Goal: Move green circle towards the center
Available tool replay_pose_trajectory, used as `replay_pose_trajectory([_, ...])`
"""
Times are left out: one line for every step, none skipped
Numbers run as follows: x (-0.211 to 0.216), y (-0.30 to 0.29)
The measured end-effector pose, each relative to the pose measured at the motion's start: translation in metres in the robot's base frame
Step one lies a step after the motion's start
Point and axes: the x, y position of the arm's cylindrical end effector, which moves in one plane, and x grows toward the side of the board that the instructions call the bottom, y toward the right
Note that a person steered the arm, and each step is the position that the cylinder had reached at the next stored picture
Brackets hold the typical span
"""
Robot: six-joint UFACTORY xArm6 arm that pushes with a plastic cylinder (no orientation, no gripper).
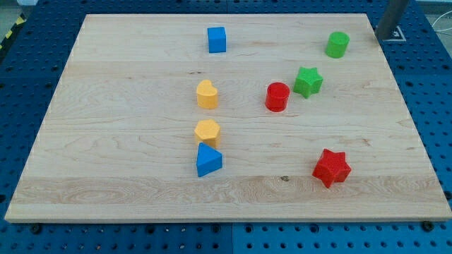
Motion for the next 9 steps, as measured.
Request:
replay_pose_trajectory([0.041, -0.043])
replay_pose_trajectory([0.067, -0.111])
replay_pose_trajectory([0.066, -0.125])
replay_pose_trajectory([0.065, -0.060])
replay_pose_trajectory([0.032, -0.020])
replay_pose_trajectory([-0.010, -0.028])
replay_pose_trajectory([-0.006, -0.067])
replay_pose_trajectory([0.014, -0.104])
replay_pose_trajectory([0.022, -0.138])
